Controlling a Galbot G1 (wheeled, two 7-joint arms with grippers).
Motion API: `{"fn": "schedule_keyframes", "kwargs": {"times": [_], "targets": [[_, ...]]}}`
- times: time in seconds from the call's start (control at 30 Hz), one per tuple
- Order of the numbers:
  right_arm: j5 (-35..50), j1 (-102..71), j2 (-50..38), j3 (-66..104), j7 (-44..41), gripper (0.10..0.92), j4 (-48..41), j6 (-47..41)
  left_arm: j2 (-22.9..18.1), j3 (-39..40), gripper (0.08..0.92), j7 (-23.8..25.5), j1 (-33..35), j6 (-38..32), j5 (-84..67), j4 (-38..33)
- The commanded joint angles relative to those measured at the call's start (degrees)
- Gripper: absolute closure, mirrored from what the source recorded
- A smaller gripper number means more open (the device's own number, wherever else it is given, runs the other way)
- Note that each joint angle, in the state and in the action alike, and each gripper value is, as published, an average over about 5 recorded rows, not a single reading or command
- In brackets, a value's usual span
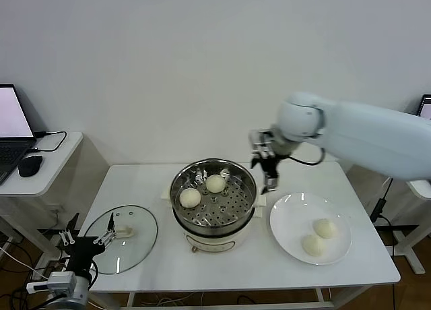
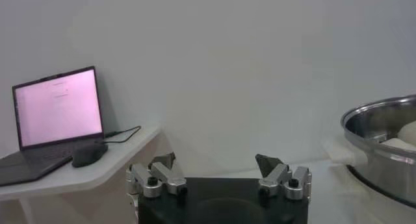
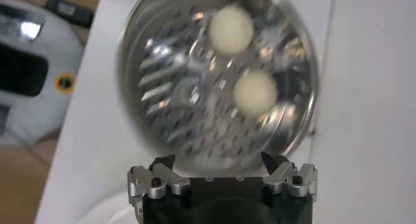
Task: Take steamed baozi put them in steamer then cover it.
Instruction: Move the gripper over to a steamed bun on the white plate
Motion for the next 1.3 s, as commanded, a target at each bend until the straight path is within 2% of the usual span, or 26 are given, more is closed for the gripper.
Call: {"fn": "schedule_keyframes", "kwargs": {"times": [0.03,0.23,0.37,1.3], "targets": [[-11.38,-14.33,-17.14,8.74,-3.02,0.203,4.64,6.02,0.02,0.31,0.177,0.03,0.17,-0.03,0.18,0.03],[-16.58,-31.12,-20.39,22.28,-2.07,0.203,3.65,7.96,0.11,0.35,0.177,0.01,0.49,0.0,0.7,0.39],[-18.85,-37.64,-21.67,25.42,-1.34,0.203,3.85,8.61,0.04,0.39,0.177,0.0,0.62,0.01,1.13,1.32],[-24.09,-45.5,-13.72,26.35,4.73,0.203,-2.04,8.89,-1.24,-0.07,0.177,-0.08,1.05,-0.28,1.79,2.39]]}}
